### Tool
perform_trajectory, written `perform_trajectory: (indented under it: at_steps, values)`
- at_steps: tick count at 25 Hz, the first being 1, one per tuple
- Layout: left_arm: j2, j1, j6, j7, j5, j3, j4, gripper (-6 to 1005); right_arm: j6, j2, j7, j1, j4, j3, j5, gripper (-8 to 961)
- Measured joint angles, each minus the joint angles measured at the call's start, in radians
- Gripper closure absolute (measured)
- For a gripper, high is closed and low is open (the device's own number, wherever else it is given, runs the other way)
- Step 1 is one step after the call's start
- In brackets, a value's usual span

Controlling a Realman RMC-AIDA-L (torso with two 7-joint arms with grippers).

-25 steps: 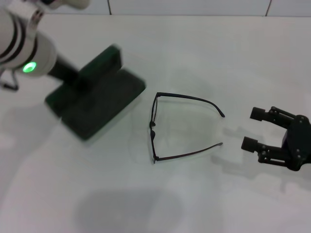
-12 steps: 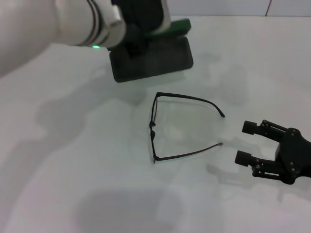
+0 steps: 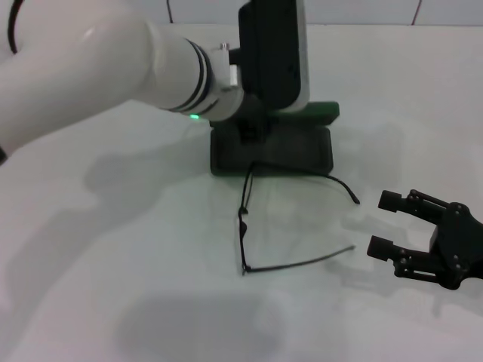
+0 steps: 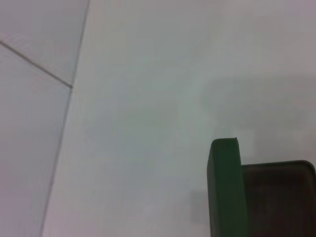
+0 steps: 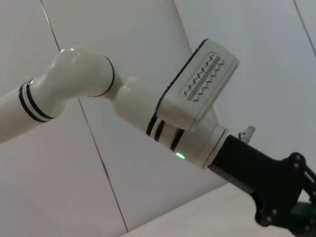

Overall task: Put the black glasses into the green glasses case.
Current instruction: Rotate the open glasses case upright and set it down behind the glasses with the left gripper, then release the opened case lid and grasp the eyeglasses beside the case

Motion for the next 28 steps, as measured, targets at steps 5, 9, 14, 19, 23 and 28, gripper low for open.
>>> perform_trajectory:
  at_steps: [5,9,14,19,23,28]
  values:
    - [0.0,0.021,0.008,0.004,-0.001,0.02,0.018,799,0.006,0.0,-0.006,0.008,0.0,-0.002,0.001,110]
    - [-0.001,0.01,-0.001,-0.006,-0.004,0.013,-0.011,799,0.007,0.0,-0.007,0.012,0.0,-0.003,0.001,111]
    - [-0.005,0.008,-0.035,-0.009,-0.012,0.022,-0.029,798,0.01,0.0,-0.008,0.013,0.0,-0.003,0.001,114]
    - [-0.006,-0.001,-0.049,-0.005,-0.014,0.037,-0.044,797,0.013,0.0,-0.008,0.008,0.001,-0.002,0.001,120]
    - [-0.006,-0.007,-0.051,-0.004,-0.012,0.052,-0.048,671,0.013,0.0,-0.008,0.004,0.001,-0.002,0.0,125]
    - [-0.004,-0.001,-0.05,-0.009,-0.009,0.058,-0.002,616,0.008,-0.001,-0.008,0.004,0.001,-0.002,0.0,131]
